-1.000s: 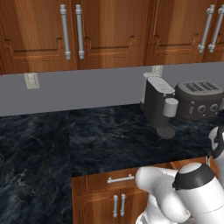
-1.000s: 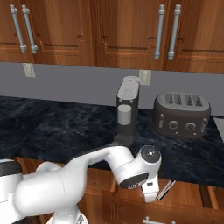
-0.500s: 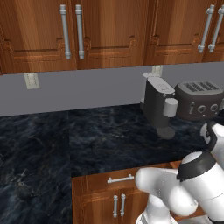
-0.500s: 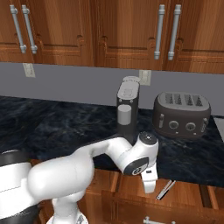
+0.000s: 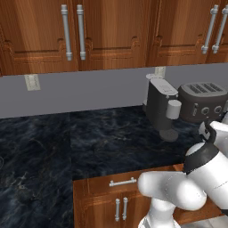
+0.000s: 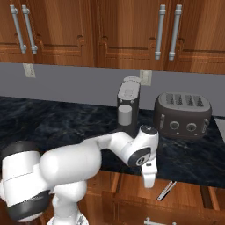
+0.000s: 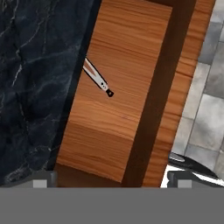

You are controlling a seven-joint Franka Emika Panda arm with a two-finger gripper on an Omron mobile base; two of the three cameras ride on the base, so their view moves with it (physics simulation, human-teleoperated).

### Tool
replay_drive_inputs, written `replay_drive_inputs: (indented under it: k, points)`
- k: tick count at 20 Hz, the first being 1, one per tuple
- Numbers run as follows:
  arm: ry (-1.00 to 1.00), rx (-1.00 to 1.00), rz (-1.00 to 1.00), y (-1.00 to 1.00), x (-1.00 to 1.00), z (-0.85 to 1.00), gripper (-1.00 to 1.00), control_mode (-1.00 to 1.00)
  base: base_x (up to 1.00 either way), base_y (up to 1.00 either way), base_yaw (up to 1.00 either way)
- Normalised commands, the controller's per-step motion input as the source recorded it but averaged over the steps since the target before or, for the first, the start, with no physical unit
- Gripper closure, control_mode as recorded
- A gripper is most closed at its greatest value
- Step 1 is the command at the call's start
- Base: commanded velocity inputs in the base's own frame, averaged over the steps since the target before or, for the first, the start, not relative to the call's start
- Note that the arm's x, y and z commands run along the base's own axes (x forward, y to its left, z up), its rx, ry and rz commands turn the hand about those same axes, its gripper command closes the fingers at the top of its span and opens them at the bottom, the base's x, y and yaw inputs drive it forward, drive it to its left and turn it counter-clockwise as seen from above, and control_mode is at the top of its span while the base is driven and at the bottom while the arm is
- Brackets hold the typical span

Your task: Take the tongs from the drawer on the right and place them on the dining counter next to the tray containing the kebab skewer.

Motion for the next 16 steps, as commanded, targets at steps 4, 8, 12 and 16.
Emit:
replay_drive_inputs:
  k: [4,8,12,16]
  points:
    - [0.13,0.02,-0.09,0.00,0.15,0.00,-1.00,-1.00,0.00,0.00,0.00]
    - [0.13,0.03,-0.11,0.00,0.15,0.00,-1.00,-1.00,0.00,0.00,0.00]
    - [0.13,0.03,-0.12,0.01,0.24,0.00,-1.00,-1.00,0.00,0.00,0.00]
    - [0.09,0.01,-0.12,0.02,0.28,0.00,-1.00,-1.00,0.00,0.00,0.00]
